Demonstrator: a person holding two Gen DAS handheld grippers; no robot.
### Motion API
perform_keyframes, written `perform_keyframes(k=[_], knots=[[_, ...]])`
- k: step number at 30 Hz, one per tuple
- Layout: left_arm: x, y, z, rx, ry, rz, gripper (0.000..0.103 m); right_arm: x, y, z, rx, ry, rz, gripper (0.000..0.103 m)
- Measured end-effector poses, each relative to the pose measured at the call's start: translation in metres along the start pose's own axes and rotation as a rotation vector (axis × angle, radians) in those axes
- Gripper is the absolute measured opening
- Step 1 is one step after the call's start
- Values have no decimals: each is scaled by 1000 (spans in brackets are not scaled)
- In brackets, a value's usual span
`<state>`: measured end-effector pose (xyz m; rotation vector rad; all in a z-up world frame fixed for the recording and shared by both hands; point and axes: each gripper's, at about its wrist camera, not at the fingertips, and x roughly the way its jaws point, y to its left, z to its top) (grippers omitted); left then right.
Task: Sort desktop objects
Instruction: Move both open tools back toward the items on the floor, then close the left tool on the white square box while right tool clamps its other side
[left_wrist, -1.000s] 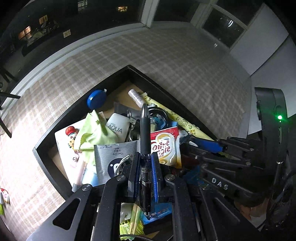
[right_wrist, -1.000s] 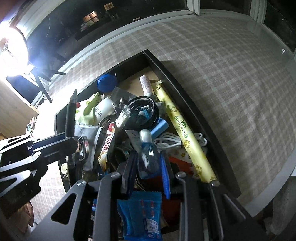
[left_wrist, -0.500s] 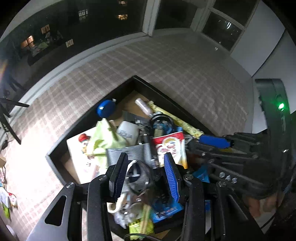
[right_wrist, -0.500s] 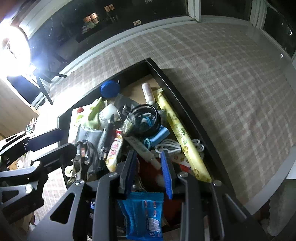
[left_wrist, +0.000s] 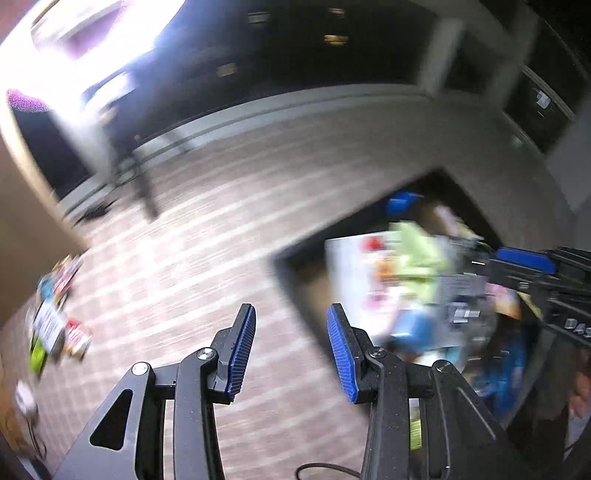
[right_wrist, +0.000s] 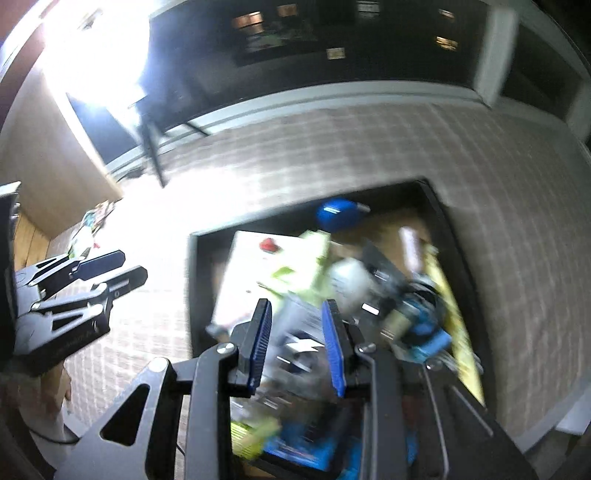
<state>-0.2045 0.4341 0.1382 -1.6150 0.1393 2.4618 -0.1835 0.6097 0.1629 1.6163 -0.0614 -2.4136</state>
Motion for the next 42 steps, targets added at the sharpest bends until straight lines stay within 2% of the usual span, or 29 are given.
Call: perform_keyframes(k=[5,8,12,14,19,22,29,42], knots=[[13,96,-18,-166,33,86,39,21,72,27,-145,23,32,29],[19,156,-32,-265,46,149,44,35,120,41,-229,27,55,38],[26,237,-48,-417,71,209,47,59,189,55,-341,47,104,39],[30,265,-53,-470,79,229,52,75,230,61,-400,63,130,44],[39,332,-68,-610,90,239,58,110,310,76,-468,90,191,45],[45,351,-73,-660,100,221,59,129,346,86,-473,110,220,45],[51,379,-93,-730,71,209,62,168,417,104,-479,128,274,45],[64,380,-111,-691,50,137,62,237,469,110,-468,254,312,45]])
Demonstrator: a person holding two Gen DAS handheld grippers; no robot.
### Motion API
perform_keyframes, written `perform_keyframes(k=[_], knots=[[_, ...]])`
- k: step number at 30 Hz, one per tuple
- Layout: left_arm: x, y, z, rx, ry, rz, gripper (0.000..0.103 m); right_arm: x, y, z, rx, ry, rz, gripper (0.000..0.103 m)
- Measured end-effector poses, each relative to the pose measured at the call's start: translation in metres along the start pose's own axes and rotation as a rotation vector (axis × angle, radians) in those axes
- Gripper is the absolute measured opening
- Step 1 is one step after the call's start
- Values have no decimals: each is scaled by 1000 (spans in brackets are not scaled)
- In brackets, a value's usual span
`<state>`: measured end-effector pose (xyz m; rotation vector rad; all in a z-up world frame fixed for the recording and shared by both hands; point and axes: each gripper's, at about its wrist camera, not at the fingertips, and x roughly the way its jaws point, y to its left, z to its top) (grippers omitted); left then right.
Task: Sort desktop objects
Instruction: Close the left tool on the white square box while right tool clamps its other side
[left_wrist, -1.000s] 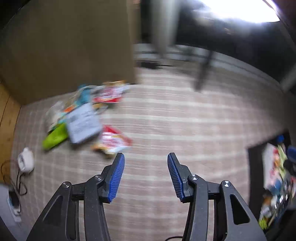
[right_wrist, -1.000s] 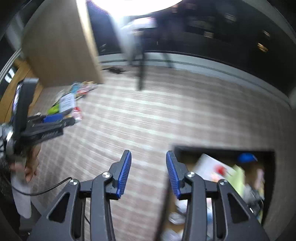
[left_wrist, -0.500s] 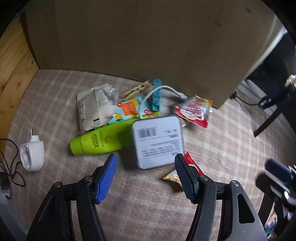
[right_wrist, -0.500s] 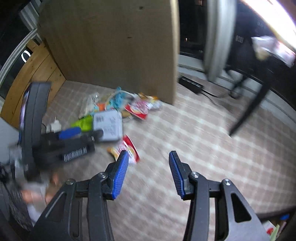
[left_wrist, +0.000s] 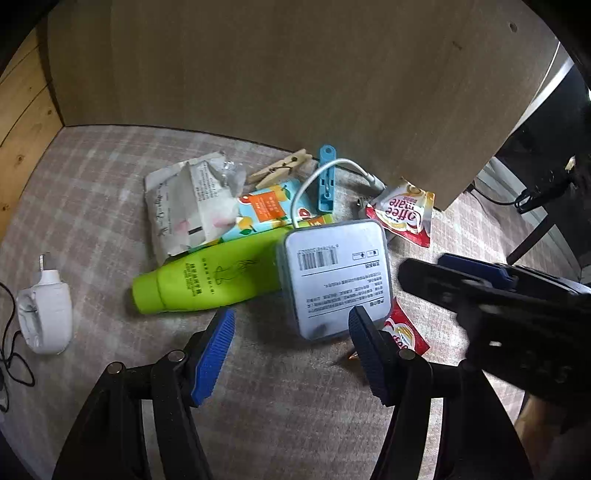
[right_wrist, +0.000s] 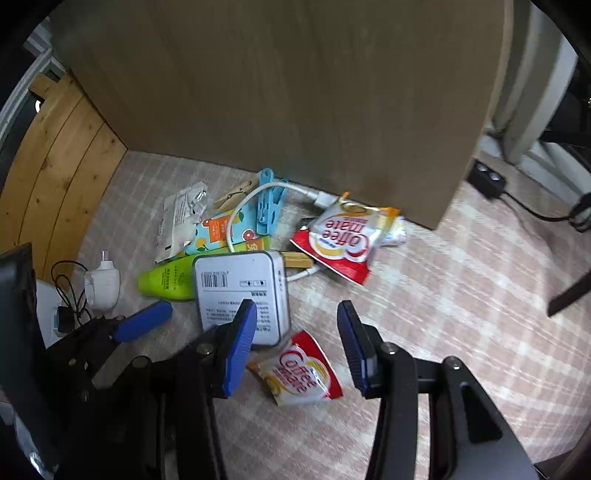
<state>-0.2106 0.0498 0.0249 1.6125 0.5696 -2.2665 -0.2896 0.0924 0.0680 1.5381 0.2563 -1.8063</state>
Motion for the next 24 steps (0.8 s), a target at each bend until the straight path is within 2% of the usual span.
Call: perform_keyframes(k=[6,14,15,17,24], knots=[[9,-3,-2,9,-5,-11,62,20,6,8,-4,21,15,45],[13,-19,-6,52,-24,-37,60,31,17,11,-35,27,84,45],[13,-19,-7,48,-28,-51,57,33,17,11,-31,30,100,45],[17,-39,-4,41,-28,-61,57,37,18,9,-24,32,125,44],[12,-20,2,35,-38,-70,54,38,24,5,-30,11,113,44]])
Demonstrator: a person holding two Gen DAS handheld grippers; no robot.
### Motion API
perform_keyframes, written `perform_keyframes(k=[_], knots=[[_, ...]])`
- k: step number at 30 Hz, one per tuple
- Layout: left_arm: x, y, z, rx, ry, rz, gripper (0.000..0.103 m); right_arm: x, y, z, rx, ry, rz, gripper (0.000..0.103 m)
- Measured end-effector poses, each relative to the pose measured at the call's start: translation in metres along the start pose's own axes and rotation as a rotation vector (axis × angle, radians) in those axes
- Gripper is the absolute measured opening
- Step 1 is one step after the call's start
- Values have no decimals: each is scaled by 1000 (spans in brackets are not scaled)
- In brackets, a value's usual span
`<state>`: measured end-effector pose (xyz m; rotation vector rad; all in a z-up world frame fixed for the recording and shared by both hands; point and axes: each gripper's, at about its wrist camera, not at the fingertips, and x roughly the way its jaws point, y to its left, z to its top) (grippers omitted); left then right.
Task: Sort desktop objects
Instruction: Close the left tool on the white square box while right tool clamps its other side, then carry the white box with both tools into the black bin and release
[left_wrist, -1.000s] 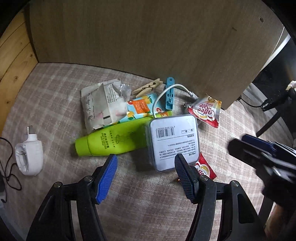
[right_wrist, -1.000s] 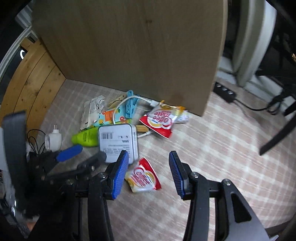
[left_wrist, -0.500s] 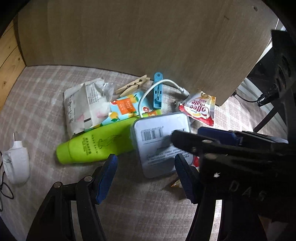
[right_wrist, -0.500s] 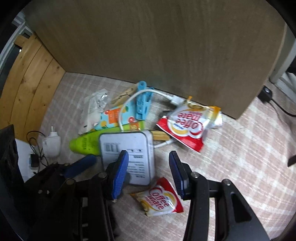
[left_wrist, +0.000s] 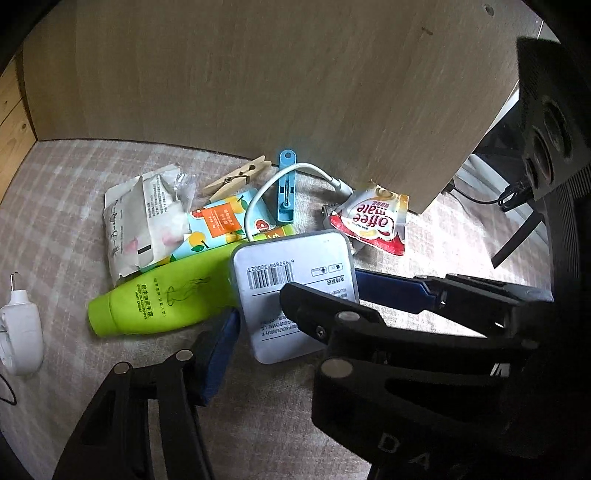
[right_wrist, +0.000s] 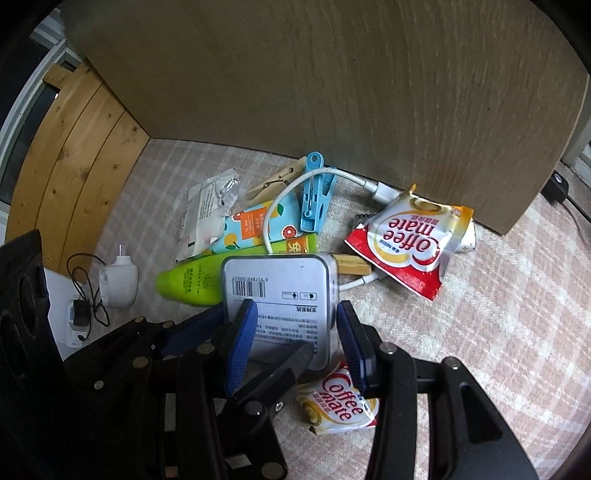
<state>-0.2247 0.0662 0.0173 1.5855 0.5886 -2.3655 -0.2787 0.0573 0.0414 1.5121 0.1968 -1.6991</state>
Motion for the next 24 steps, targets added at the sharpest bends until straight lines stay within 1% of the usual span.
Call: perform_keyframes(k=[4,7,14,17,19,21,24], knots=[[-7,2,0,8,-1,-5,54,-7,0,-5,0,-7,-6,44],[-15,-6,-1,20,-10,-4,54,-20,-5,-9,3,-19,-4,44],[-48,-45,-7,94,-39,-7,54,-68,-18,-26,29,-75,-8,44],[-64,-77,-15,154,-52,-25,54,-98,-31,-42,58,-115,-25,44],[-74,-104,-21,201,-62,-40,54,-126,-47,-59,90,-147,-41,44],[-81,-135,-28,255,-72,-59,55,-148,-63,-73,122,-174,-54,44],[-90,-188,-41,344,-83,-102,55,-189,-96,-104,185,-221,-91,44]])
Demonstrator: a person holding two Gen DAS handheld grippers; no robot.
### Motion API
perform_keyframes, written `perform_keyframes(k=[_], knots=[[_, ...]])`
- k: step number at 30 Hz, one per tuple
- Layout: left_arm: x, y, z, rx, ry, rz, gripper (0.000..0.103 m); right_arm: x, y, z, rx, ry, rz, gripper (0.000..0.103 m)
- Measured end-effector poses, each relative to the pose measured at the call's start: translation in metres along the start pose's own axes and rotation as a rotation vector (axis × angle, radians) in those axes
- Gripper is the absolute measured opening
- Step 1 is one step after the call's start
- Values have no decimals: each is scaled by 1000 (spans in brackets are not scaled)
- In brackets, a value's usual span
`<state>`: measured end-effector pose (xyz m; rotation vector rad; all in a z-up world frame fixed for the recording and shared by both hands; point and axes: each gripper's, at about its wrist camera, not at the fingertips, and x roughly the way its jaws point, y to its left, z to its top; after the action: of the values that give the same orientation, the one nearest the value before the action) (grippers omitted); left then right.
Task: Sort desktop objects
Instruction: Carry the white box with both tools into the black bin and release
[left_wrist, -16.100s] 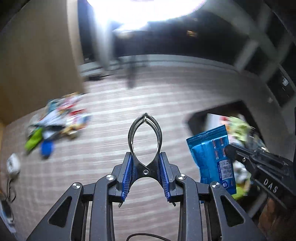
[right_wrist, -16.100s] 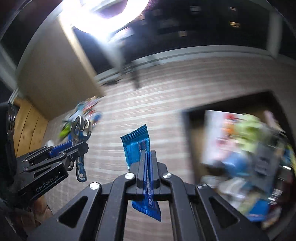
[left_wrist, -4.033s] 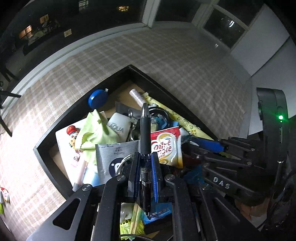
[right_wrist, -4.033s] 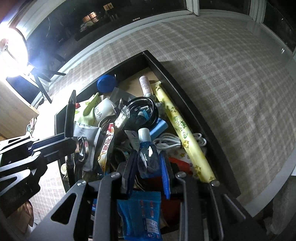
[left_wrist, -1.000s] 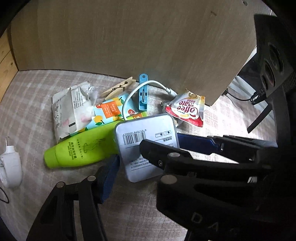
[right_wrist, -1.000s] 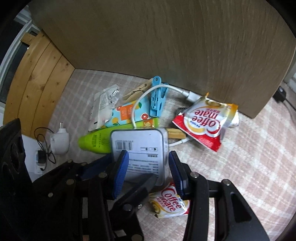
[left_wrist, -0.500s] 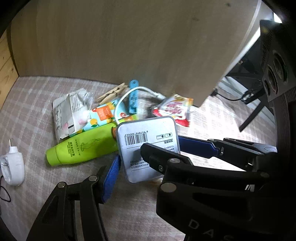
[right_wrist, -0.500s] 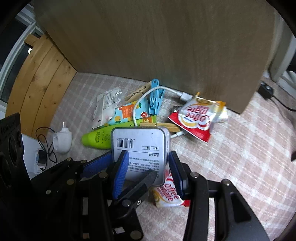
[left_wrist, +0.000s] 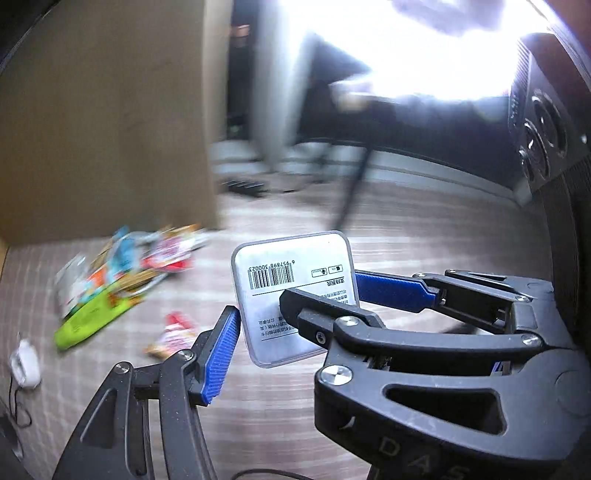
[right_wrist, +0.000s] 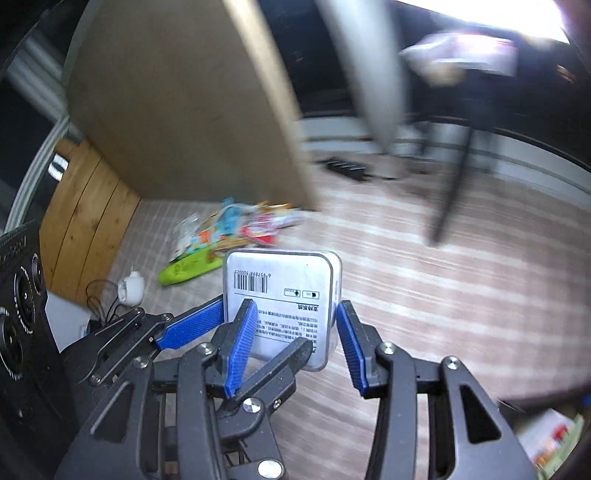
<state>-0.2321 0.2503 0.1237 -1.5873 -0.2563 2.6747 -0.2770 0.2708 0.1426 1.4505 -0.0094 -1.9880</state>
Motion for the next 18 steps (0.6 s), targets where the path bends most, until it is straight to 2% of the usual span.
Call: perform_keyframes(k=[6,10,13,18], knots=[[11,-121,-2,190,35,-119,56,-74,-92,-46,145,-47,-93,44],[22,-181,-13,283,83,-176,56,-108,-154,-86,275,-34,-123,44],[36,-214,-21,307,149,-238,55,-124,-182,-110,327,-25,-148,44],[49,-252,-39,362,223,-281,55,-137,-220,-143,412,3,-174,44]])
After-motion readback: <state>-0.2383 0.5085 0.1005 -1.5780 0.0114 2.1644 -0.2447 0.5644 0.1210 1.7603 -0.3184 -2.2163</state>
